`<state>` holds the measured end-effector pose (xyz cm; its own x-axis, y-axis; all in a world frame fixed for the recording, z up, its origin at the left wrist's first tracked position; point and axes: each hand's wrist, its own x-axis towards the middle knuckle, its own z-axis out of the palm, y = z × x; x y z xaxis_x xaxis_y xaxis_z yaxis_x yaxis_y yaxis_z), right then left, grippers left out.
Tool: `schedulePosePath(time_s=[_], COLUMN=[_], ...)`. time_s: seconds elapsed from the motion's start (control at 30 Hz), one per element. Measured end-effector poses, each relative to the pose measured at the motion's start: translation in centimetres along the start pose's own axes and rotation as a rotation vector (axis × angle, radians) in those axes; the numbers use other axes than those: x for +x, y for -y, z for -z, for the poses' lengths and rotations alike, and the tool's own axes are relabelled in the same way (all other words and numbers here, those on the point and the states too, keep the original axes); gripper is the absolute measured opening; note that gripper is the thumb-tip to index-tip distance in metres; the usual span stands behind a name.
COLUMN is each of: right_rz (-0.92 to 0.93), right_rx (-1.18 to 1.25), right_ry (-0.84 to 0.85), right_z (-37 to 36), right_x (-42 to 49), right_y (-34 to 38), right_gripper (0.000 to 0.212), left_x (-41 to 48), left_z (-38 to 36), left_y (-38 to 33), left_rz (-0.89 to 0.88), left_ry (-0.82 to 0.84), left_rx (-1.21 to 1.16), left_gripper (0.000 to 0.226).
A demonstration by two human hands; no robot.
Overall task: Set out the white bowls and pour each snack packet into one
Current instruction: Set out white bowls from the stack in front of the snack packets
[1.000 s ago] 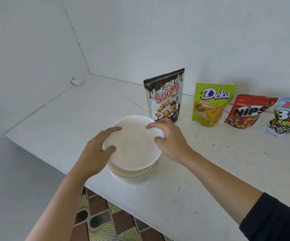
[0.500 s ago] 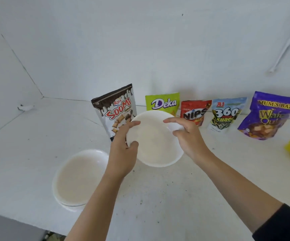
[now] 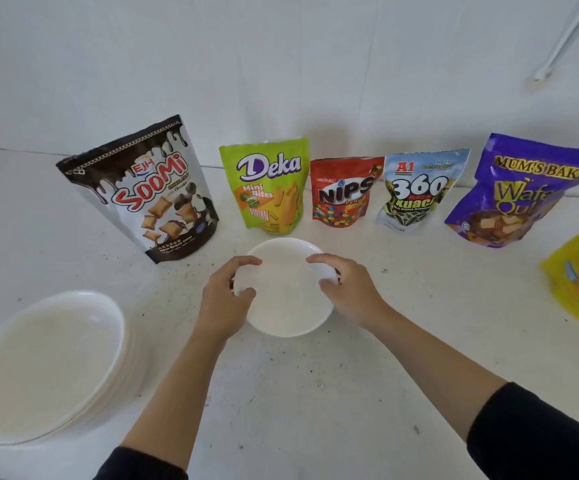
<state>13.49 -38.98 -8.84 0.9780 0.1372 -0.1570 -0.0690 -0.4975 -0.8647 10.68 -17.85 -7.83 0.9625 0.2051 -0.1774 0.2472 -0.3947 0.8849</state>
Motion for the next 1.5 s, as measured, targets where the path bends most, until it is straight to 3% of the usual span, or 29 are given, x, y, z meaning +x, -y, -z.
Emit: schedulePosePath(time_s=[0.43, 0.63, 0.83, 1.03, 1.23, 1.37, 1.5], right_rz=[0.010, 0.298, 0.484, 0.504, 0.375, 0.260, 0.237], right_rx=[-0.127, -0.223, -0.042, 0.031, -0.040, -0.112, -0.142], right_ry=[-0.035, -0.180, -0.075, 0.097, 0.218, 0.205, 0.117], right_z=[-1.6, -1.8, -5.4, -12.0, -18.2, -20.8, -21.6], right_x=[0.4, -0.4, -2.6, -4.9, -6.9, -8.1, -7.9], right_y=[1.3, 5.7, 13.7, 18.0, 17.9, 16.8, 16.0], right_gripper=[0.043, 0.024, 0.018, 0.018, 0.020, 0.037, 0.056], left_x=[0.4, -1.3, -6.1, -10.0, -12.6, -13.3, -12.4], left_z=[1.2, 4.5, 11.3, 18.8, 24.1, 25.3, 25.1], left_y=[0.7, -2.9, -5.4, -1.5, 5.3, 8.4, 9.1], left_rz=[-0.027, -0.254, -0.387, -0.340, -0.228, -0.070, -0.040], left_ry=[0.043, -0.026, -0.181, -0.290, -0.434, -0.336, -0.265], left_rx=[0.187, 0.237, 0.203, 0.244, 0.535, 0.424, 0.310], left_gripper=[0.054, 0.028, 0.014, 0.013, 0.022, 0.033, 0.040])
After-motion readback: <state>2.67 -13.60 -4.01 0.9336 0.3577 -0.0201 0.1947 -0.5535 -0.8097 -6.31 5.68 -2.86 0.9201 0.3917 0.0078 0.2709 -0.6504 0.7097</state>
